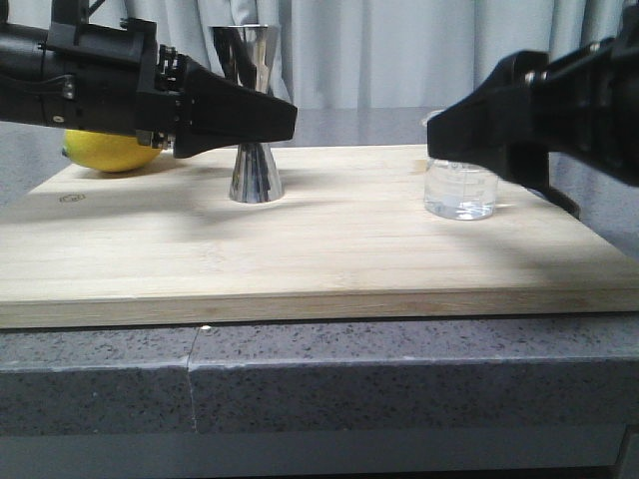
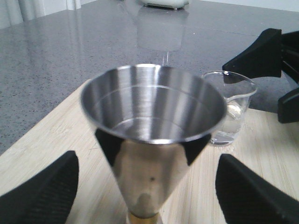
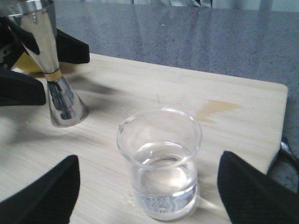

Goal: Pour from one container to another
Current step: 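Reach the right gripper to the glass beaker and grasp it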

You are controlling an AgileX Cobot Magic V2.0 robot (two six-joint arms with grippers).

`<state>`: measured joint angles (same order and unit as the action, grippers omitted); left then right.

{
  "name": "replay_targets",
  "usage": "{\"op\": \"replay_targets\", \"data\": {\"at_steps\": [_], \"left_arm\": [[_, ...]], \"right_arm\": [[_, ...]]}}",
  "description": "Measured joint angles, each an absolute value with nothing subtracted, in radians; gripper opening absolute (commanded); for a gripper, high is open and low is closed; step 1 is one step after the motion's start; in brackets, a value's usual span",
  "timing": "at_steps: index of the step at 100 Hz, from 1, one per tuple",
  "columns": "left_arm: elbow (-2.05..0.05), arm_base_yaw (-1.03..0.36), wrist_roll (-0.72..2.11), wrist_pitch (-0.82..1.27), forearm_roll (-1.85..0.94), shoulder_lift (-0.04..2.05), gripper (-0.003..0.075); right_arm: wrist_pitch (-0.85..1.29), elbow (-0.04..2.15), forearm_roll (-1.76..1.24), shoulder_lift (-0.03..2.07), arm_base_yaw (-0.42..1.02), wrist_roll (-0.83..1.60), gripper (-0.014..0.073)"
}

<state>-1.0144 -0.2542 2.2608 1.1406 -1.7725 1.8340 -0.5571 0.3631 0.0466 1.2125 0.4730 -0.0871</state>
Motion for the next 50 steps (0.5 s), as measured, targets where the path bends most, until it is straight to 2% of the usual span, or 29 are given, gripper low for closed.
{"op": "replay_targets", "data": {"at_steps": [23, 50], "left_arm": [[-1.014, -0.254, 2.261, 1.142, -1.772, 1.836, 0.0545], [-1.014, -0.254, 2.261, 1.142, -1.772, 1.836, 0.0545]], "right_arm": [[-0.742, 0.357, 0.067, 1.346, 0.473, -0.074, 0.0546], [-0.861, 0.357, 0.07, 1.463, 0.477, -0.027, 0.0543]]}}
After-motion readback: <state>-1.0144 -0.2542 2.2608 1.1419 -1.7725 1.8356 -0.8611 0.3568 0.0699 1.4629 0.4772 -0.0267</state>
